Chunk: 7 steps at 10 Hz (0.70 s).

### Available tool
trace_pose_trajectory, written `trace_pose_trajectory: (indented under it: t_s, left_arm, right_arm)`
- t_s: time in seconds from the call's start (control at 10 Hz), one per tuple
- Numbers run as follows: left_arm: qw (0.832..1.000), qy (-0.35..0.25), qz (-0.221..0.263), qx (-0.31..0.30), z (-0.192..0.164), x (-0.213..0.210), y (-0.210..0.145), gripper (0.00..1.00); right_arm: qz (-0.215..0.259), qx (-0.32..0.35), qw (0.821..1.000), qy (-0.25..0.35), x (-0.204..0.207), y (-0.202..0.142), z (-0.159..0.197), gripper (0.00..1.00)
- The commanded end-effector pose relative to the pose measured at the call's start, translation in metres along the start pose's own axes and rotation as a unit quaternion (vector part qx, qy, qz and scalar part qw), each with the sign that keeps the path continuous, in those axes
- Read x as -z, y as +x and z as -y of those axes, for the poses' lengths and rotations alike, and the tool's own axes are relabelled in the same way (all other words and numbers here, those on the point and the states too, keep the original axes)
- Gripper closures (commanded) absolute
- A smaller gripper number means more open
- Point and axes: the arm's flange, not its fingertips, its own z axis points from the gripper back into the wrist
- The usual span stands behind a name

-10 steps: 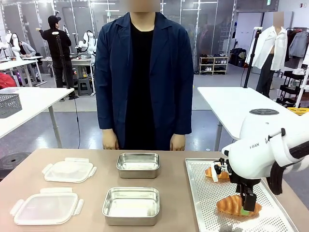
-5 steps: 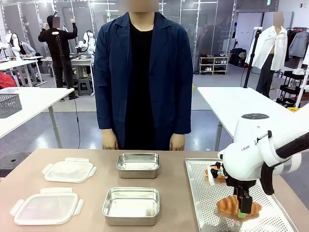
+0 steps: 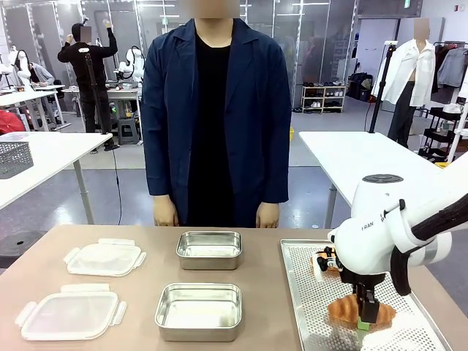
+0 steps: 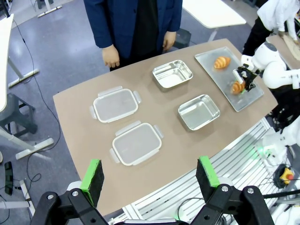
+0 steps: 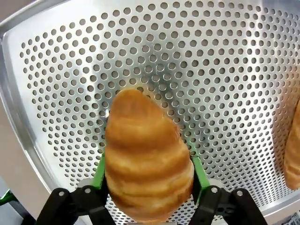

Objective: Place the bread into the airtight container.
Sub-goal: Pick up a Butter Roll and place it into an empty Airtight Container.

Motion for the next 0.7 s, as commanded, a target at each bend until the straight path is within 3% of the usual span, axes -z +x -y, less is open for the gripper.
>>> trace_pose_trajectory:
  t_s: [0.0, 0.1, 0.6]
  left_arm:
    - [1.0, -0.005, 0.002, 0.004, 0.001, -0.002, 0.001, 0.0]
    - [1.0, -0.005, 0.002, 0.004, 0.001, -0.002, 0.001, 0.0]
    - [1.0, -0.005, 0.002, 0.004, 0.001, -0.002, 0.001, 0.0]
  right_arm:
    - [0.016, -0.01, 1.0, -0.003, -0.002, -0.002, -0.002, 0.39]
    - [0.018, -0.007, 1.0, -0.003, -0.008, -0.003, -0.002, 0.58]
    - [0.047, -0.002, 0.999, -0.003, -0.08, -0.004, -0.012, 0.58]
